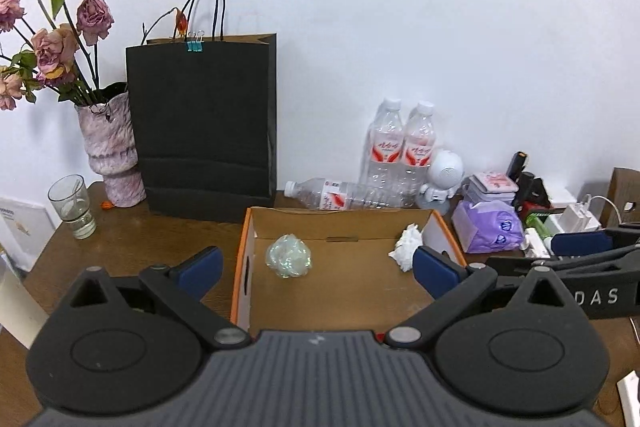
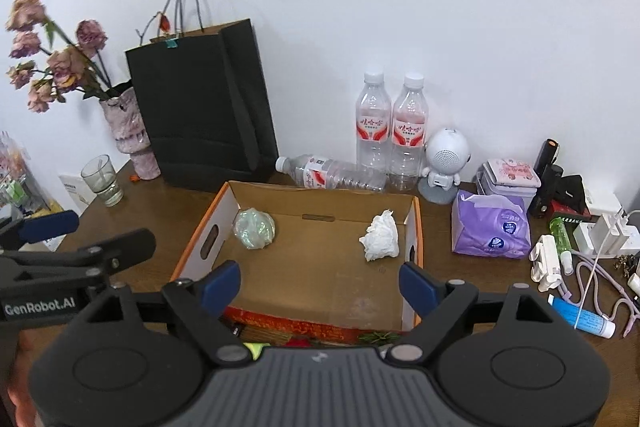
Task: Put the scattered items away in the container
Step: 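Withdraw both tools from the box back toward the table items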
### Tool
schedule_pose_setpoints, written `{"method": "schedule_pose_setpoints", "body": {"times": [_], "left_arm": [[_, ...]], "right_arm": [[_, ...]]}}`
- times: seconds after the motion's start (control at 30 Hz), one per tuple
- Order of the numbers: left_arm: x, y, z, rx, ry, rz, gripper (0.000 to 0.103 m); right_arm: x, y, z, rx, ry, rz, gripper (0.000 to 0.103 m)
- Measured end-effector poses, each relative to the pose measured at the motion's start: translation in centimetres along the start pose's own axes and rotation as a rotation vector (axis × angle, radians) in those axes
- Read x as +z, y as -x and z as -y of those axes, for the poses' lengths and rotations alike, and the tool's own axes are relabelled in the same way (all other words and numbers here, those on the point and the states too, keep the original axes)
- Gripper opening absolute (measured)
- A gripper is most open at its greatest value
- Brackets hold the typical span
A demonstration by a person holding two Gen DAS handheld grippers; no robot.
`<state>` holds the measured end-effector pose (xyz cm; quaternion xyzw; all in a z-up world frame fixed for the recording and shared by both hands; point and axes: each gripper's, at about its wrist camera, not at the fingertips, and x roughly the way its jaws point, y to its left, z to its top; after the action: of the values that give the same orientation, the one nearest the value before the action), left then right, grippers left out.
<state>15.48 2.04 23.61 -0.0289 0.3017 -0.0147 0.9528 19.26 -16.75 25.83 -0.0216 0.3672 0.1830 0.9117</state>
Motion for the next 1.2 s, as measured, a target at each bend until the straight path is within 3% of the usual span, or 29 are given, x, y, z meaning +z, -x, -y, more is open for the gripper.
{"method": "schedule_pose_setpoints", "body": {"times": [0.2, 0.4, 0.5, 0.77, 0.9, 1.03, 1.2], "left_arm": [[-5.1, 1.2, 0.1, 0.003, -0.023, 0.092, 0.103], [-10.5, 1.3, -0.8, -0.043, 0.024, 0.093, 0.103], [-13.4, 2.1, -1.0, -0.024, 0.038, 0.123, 0.103], [-21.8, 5.2, -0.5, 0.066, 0.06, 0.199, 0.103], [-25.7, 6.6, -0.6, 0.041, 0.083, 0.191, 0.103], [-28.3, 7.5, -0.3, 0.051, 0.07, 0.184, 0.103], [-30.8, 8.8, 0.4, 0.062, 0.029, 0.209, 0.103]], "right_arm": [[-4.9, 0.3, 0.9, 0.052, -0.056, 0.087, 0.086], [-10.8, -0.1, 0.8, 0.035, -0.044, 0.141, 0.086], [-13.6, 0.2, 0.8, 0.005, -0.036, 0.174, 0.086], [-21.4, 2.3, -0.3, -0.046, 0.013, 0.29, 0.096], [-26.1, 4.4, -1.0, -0.03, -0.017, 0.385, 0.103], [-29.8, 4.8, -0.9, 0.045, -0.11, 0.361, 0.103], [-33.2, 5.5, -1.3, -0.049, -0.123, 0.354, 0.103]]}}
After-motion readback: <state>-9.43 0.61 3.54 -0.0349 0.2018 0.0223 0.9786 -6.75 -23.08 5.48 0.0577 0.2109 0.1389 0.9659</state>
